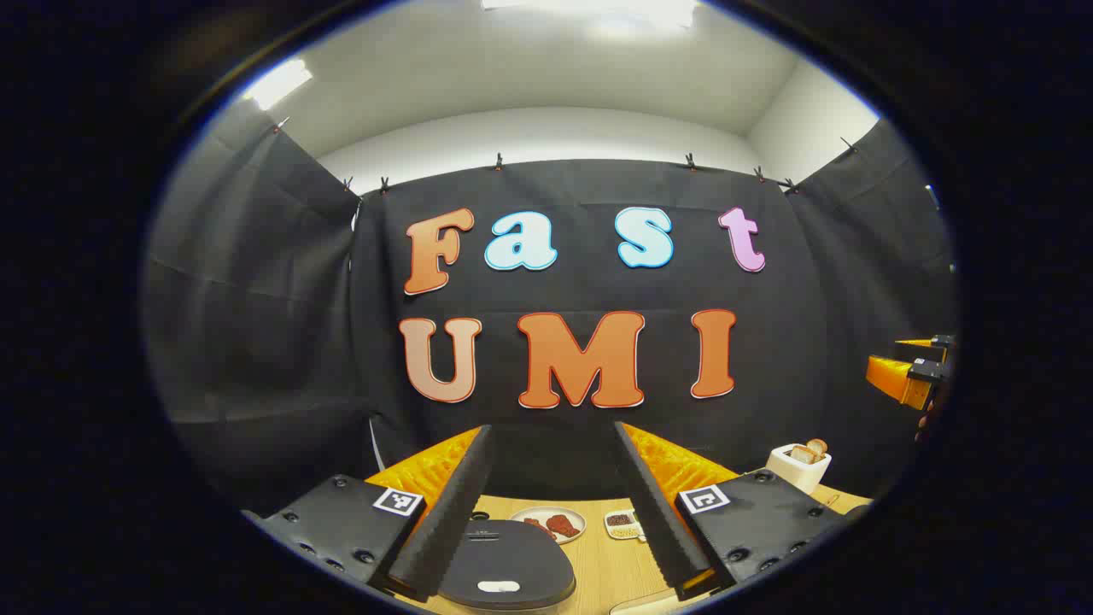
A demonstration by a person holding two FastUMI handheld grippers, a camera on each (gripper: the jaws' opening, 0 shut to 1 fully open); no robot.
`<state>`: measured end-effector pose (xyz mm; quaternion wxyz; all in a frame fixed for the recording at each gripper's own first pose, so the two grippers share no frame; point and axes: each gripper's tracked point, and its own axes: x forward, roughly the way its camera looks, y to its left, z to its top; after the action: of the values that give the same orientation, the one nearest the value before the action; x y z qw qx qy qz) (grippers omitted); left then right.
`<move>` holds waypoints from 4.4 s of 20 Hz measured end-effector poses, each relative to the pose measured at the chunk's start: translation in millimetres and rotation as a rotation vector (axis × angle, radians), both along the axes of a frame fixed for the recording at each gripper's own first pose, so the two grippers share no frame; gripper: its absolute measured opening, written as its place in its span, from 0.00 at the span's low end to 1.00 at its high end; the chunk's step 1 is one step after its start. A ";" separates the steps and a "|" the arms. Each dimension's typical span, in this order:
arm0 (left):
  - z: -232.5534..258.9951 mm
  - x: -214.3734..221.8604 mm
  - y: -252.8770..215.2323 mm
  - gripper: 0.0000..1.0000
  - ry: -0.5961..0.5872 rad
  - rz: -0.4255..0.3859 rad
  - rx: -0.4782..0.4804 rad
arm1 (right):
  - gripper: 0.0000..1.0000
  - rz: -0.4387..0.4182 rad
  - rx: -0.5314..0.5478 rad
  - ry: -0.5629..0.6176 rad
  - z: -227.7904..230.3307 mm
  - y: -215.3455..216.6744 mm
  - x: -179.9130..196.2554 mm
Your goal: Close the left gripper, press the button to open the rice cooker; take a wooden spoon from the chopstick holder with the right hand, scoop a spoonful of rice and pour it into the rice cooker, then put the wooden spoon back into the chopstick holder.
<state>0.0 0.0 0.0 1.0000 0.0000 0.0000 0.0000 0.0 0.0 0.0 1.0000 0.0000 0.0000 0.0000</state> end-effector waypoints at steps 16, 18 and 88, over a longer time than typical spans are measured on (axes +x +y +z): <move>29.0 0.1 6.5 0.96 -0.019 0.018 0.003 | 0.94 0.012 0.004 0.015 -8.0 -15.7 -7.9; 31.2 1.5 7.3 0.97 -0.026 0.015 0.014 | 0.94 0.006 0.011 0.016 -10.0 -17.5 -7.6; -97.4 17.6 56.4 0.26 0.323 0.171 0.062 | 0.93 -0.080 0.190 0.730 -289.8 -78.0 -31.0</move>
<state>17.6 56.4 -97.4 0.9829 0.0309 0.1604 0.0852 -31.0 -78.0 -289.8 0.9290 0.0926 0.3563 -0.0389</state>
